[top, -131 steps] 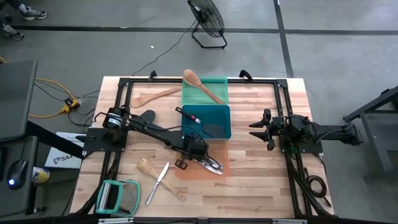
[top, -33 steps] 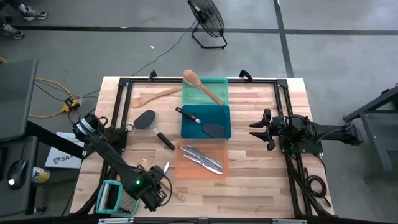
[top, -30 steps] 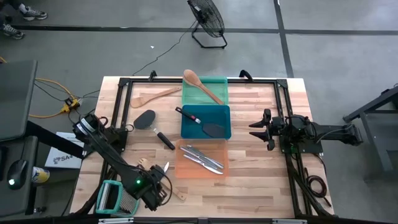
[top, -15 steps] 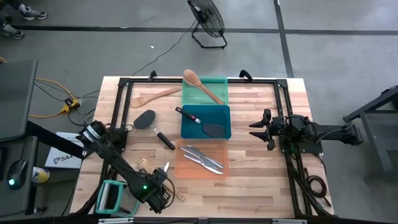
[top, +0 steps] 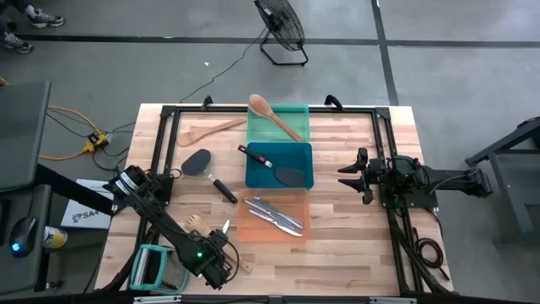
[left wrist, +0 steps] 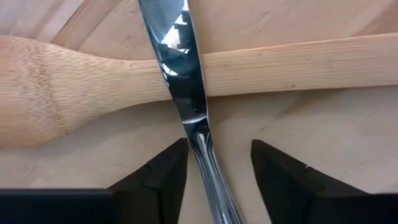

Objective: Pick & Place Kitchen Items
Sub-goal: Put the silver knife into the orange bin, then put the black spatula into the blue bin

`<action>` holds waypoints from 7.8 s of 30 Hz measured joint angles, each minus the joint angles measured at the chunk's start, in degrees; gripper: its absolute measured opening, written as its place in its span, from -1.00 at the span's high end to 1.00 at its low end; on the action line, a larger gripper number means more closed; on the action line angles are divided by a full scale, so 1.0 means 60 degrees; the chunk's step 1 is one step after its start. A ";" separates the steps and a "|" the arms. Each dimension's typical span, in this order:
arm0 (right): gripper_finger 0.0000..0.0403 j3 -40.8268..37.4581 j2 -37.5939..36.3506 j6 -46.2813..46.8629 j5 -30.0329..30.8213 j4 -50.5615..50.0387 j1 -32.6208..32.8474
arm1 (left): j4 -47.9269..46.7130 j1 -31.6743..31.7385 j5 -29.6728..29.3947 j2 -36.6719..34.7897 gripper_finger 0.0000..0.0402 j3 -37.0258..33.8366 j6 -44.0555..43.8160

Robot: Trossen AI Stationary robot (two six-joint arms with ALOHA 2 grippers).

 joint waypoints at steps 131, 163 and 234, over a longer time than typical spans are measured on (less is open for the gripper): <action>0.26 0.0000 0.0318 0.0000 -0.0023 -0.0013 0.0004 | 0.1764 0.5149 -0.0771 0.0185 0.85 0.2779 1.7410; 0.26 0.0000 0.0368 0.0000 -0.0023 -0.0014 0.0004 | 0.0842 0.5288 -0.1330 0.0670 0.85 0.2597 1.7438; 0.26 0.0000 0.0393 0.0000 -0.0004 -0.0018 0.0003 | -0.0282 0.6608 -0.0652 -0.0763 0.05 0.3850 1.2157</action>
